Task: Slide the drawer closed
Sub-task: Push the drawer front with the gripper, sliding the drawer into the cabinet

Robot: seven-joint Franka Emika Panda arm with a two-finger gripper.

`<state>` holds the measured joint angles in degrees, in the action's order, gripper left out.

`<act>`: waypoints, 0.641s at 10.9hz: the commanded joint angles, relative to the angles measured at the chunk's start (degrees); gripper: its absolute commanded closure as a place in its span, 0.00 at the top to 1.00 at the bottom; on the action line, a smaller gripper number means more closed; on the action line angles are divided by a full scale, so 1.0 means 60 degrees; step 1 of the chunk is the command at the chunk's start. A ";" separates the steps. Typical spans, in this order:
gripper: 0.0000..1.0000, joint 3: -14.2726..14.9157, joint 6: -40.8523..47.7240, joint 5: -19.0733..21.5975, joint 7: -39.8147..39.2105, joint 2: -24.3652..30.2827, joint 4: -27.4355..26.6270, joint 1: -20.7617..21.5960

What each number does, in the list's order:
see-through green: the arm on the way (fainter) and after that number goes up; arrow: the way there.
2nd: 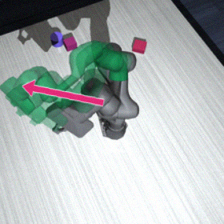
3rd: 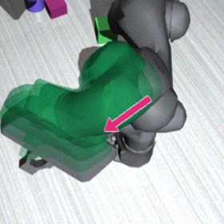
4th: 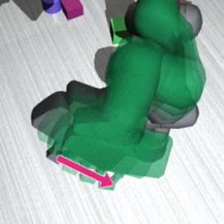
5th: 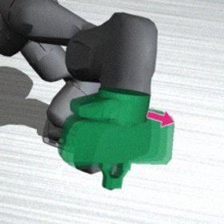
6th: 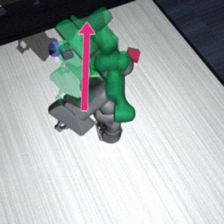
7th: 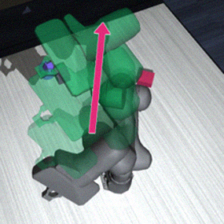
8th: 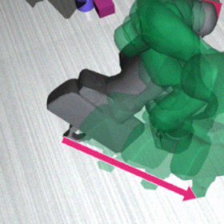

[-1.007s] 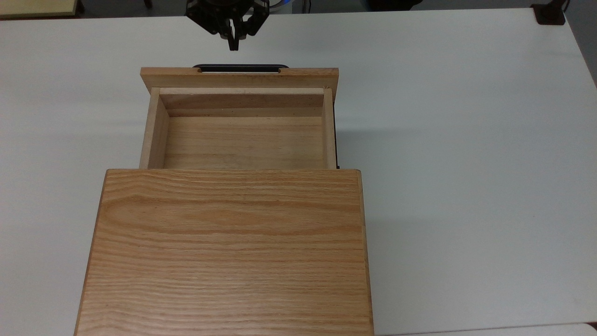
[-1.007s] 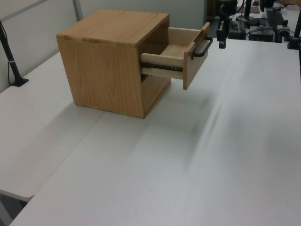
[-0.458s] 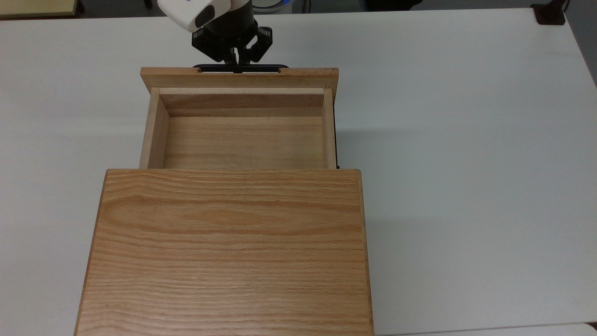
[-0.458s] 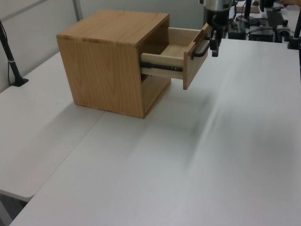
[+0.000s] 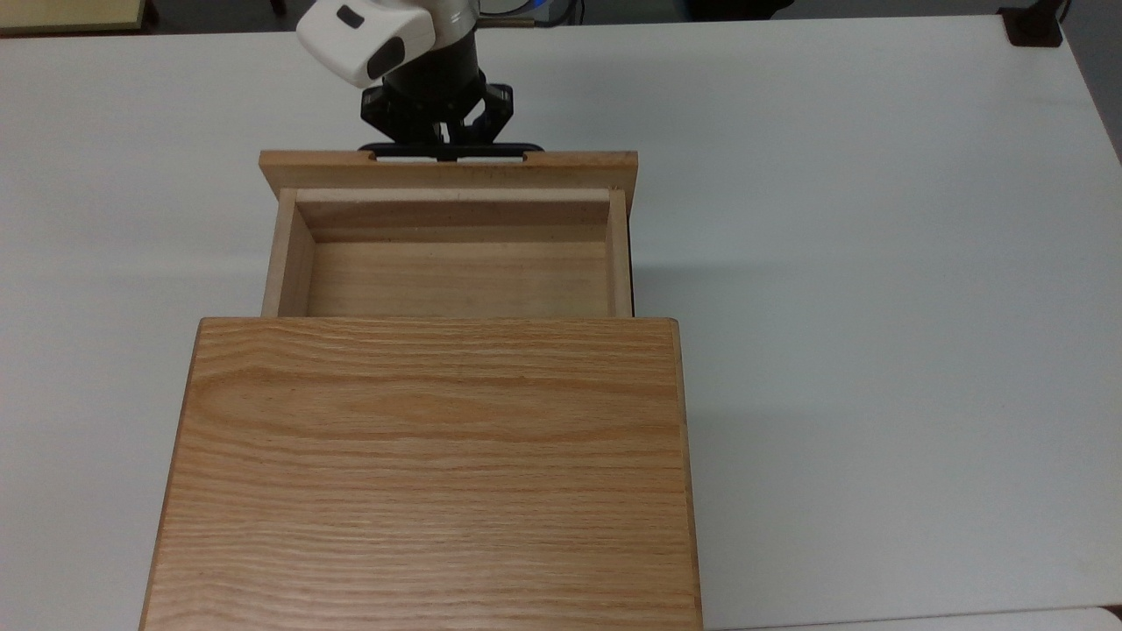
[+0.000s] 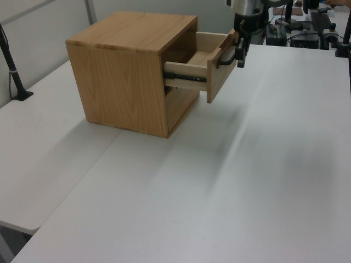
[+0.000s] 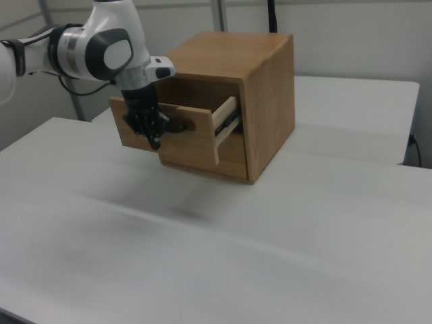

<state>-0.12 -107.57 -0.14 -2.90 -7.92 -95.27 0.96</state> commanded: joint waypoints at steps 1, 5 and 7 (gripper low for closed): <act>0.00 0.0005 -0.0658 0.0141 -0.0014 -0.1079 0.1154 0.0045; 0.00 0.0005 -0.3188 0.0112 0.0292 -0.2034 0.1889 0.0045; 0.00 0.0035 -0.4581 0.0053 0.0673 -0.2254 0.1889 0.0045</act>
<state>-0.12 -128.00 -0.14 -1.32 -19.39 -85.90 0.96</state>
